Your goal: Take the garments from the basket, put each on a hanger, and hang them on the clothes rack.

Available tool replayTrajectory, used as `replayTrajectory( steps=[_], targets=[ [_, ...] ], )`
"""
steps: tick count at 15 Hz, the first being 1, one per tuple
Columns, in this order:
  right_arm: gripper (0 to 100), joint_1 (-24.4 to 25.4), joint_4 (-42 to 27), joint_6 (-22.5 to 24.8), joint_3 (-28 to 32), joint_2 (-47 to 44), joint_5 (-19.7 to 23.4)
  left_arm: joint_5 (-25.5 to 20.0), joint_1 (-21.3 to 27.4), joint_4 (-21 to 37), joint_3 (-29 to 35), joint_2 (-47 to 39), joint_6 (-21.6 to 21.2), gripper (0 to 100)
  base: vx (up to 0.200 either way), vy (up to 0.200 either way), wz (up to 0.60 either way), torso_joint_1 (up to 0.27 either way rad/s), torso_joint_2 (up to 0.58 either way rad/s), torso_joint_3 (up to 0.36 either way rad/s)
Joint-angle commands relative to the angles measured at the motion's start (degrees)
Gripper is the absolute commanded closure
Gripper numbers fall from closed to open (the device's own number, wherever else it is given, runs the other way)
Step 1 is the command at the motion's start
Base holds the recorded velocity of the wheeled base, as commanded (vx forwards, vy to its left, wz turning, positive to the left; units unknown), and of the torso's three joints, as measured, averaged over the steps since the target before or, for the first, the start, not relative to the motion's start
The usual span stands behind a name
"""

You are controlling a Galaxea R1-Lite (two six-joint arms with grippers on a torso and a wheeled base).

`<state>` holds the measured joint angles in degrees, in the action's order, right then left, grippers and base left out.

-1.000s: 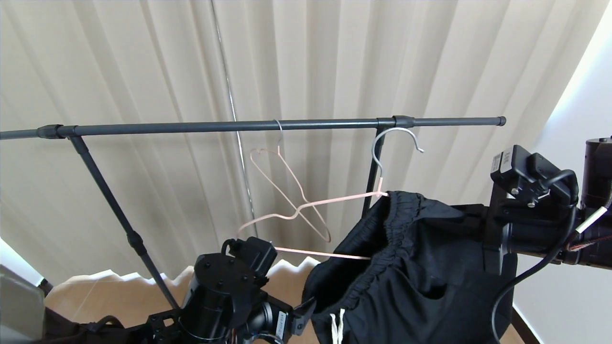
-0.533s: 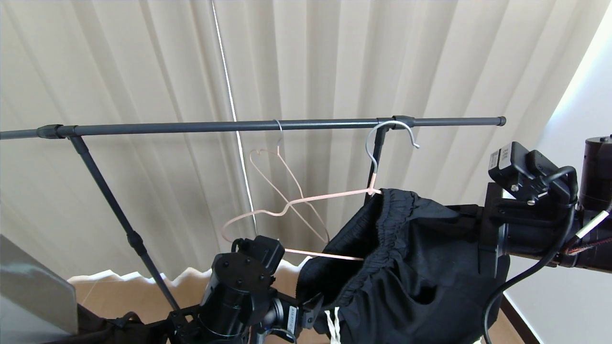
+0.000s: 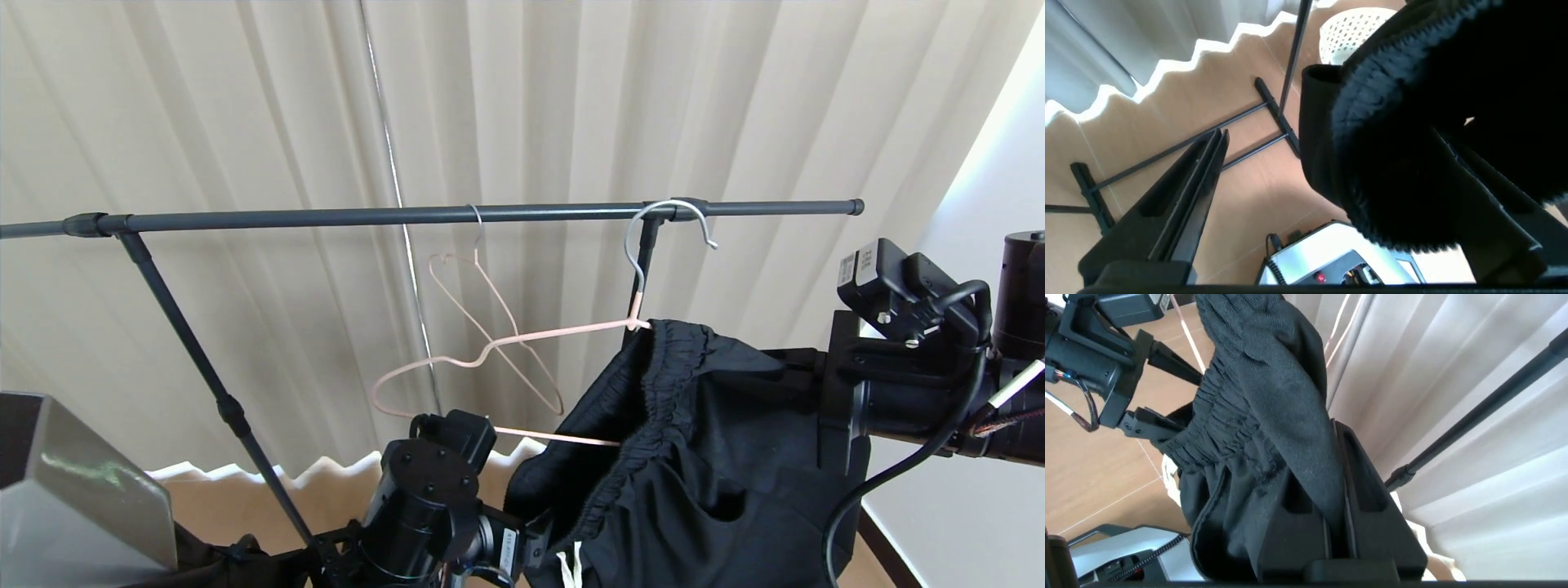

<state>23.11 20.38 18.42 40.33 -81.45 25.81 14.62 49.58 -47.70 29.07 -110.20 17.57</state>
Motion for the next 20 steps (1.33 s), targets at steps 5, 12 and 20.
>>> replayTrajectory(
  steps=[5,12,20],
  targets=[
    [100,-0.1,0.0,0.1,-0.1,-0.5,-0.8,0.5,1.2,0.0,-0.7,-0.2,-0.1,100,0.000,0.000,0.00,0.000,0.00,0.000],
    [100,-0.3,-0.1,0.1,-0.2,-2.0,-2.4,4.2,1.6,0.0,-1.4,3.5,-0.3,100,0.000,0.000,0.00,0.000,0.00,0.000],
    [100,-0.3,-0.1,0.2,-0.5,-2.6,-2.5,4.3,-2.5,0.1,-2.7,7.1,-0.4,100,0.000,0.000,0.00,0.000,0.00,0.000]
  ],
)
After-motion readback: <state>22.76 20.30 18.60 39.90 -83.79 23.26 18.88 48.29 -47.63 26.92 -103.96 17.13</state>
